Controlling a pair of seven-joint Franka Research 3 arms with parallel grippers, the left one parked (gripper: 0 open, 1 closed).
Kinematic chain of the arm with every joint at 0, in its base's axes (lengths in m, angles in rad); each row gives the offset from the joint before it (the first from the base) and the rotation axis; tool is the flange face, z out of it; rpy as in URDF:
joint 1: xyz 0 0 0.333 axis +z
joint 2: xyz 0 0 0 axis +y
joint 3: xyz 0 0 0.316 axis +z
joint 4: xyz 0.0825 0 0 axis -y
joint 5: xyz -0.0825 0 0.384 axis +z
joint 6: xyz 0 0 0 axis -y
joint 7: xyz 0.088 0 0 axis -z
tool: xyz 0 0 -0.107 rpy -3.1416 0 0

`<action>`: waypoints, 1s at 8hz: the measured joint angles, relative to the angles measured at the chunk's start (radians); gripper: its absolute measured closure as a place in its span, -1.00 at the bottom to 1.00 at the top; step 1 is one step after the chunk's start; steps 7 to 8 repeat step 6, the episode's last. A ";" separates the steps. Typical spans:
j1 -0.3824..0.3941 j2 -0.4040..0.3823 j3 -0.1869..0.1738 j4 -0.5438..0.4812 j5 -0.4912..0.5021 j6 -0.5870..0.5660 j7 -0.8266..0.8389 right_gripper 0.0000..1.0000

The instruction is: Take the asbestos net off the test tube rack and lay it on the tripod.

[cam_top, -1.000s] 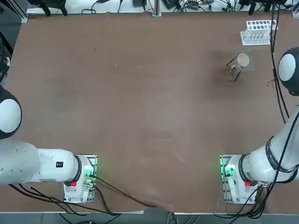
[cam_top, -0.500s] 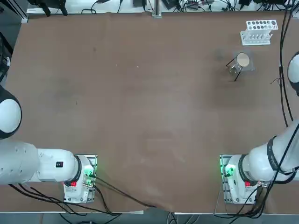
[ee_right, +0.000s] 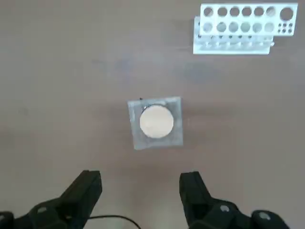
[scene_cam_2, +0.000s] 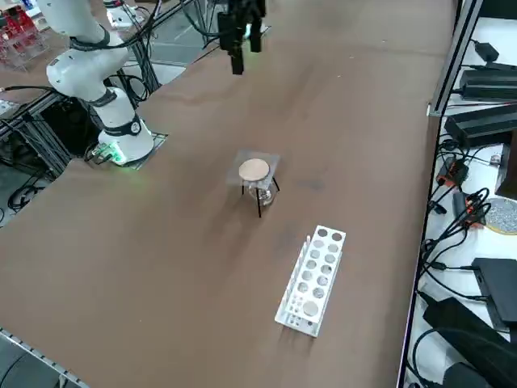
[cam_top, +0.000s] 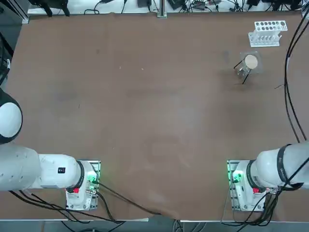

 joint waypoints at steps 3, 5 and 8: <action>0.002 -0.121 0.013 -0.131 0.000 0.018 -0.012 -0.99; 0.002 -0.135 0.018 -0.134 0.000 0.031 -0.015 -0.99; 0.002 -0.135 0.018 -0.131 0.000 0.034 -0.015 -0.99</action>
